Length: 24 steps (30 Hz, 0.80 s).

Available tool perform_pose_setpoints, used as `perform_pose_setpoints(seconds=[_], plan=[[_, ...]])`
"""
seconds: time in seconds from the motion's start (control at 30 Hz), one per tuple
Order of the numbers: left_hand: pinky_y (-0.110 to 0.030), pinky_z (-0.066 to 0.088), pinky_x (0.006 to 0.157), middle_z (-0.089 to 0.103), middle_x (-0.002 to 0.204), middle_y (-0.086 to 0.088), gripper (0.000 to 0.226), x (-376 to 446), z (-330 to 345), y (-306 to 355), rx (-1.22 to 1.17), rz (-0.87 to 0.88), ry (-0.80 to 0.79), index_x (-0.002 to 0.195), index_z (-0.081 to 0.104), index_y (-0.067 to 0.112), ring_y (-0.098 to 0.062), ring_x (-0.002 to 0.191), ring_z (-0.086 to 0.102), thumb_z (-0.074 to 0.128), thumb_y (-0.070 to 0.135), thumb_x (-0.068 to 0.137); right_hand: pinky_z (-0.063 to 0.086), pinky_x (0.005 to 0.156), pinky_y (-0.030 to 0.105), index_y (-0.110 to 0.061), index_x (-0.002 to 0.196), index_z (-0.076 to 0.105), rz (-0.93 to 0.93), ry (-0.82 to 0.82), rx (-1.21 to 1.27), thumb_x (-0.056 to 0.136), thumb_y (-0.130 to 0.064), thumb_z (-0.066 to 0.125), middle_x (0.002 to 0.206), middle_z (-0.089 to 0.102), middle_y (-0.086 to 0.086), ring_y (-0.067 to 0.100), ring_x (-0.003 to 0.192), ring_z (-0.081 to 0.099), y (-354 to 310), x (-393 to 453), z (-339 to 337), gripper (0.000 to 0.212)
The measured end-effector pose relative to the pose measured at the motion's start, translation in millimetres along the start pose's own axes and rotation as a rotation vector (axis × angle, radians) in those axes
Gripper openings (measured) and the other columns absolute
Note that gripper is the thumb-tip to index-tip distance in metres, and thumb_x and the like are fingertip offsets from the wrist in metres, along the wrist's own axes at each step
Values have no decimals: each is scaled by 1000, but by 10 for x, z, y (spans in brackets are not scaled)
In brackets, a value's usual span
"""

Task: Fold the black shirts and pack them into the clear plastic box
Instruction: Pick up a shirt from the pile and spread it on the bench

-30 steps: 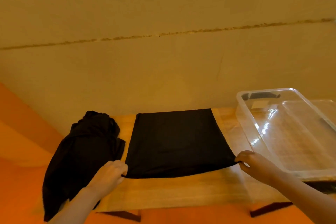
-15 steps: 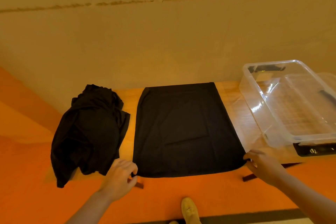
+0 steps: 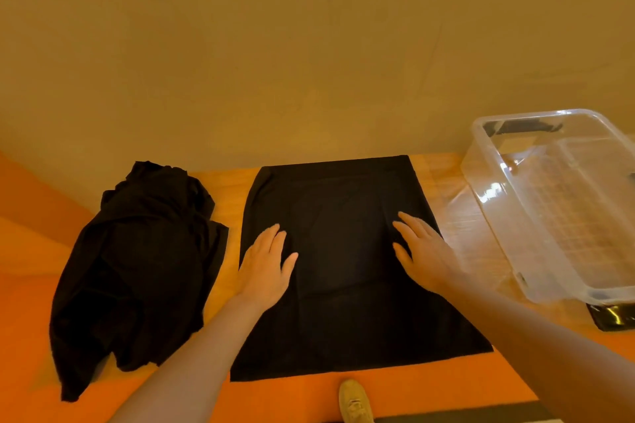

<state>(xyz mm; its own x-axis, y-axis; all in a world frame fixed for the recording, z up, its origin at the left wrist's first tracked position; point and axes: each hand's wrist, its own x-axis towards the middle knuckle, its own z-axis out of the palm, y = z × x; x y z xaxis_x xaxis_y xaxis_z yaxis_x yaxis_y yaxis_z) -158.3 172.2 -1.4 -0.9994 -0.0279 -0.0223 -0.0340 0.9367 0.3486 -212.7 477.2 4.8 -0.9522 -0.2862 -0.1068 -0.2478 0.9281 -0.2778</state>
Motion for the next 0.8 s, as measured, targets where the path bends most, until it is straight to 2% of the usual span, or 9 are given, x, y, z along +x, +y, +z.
perform_pose_setpoints(seconds=[0.13,0.27,0.37,0.57,0.8], plan=[[-33,13,120,9,161,0,59,597,83,83,15,-84,-21,152,20,16,-16,149,3,34,43,102,7,119,33,-20,153,17,17,-13,-18,103,-40,32,162,5,-2,17,148,1,46,648,57,57],[-31,4,120,5,162,0,61,1125,164,0,-30,-135,-29,154,13,15,-13,148,-2,29,44,103,-2,120,33,-22,154,8,59,-24,-1,103,-44,22,161,-4,-4,14,148,-8,148,1226,99,58],[-31,1,120,2,162,0,61,1365,234,-183,66,-132,-48,154,11,17,-14,148,-4,25,46,102,-7,120,32,-26,154,4,61,-37,-22,100,-53,12,161,-8,-6,11,146,-14,269,1422,212,60],[-41,-7,119,-8,162,2,78,1499,239,-562,132,-229,-55,155,4,25,-14,147,-14,24,68,93,-7,120,30,-29,153,4,75,27,-53,93,-58,6,160,-6,-9,6,145,-14,463,1404,255,67],[-49,-6,117,-9,162,0,92,1620,259,-449,150,-299,-88,154,-2,31,-20,148,-13,24,81,82,-6,120,31,-23,154,9,108,44,-37,90,-60,7,161,-4,-6,7,146,-12,547,1421,245,74]])
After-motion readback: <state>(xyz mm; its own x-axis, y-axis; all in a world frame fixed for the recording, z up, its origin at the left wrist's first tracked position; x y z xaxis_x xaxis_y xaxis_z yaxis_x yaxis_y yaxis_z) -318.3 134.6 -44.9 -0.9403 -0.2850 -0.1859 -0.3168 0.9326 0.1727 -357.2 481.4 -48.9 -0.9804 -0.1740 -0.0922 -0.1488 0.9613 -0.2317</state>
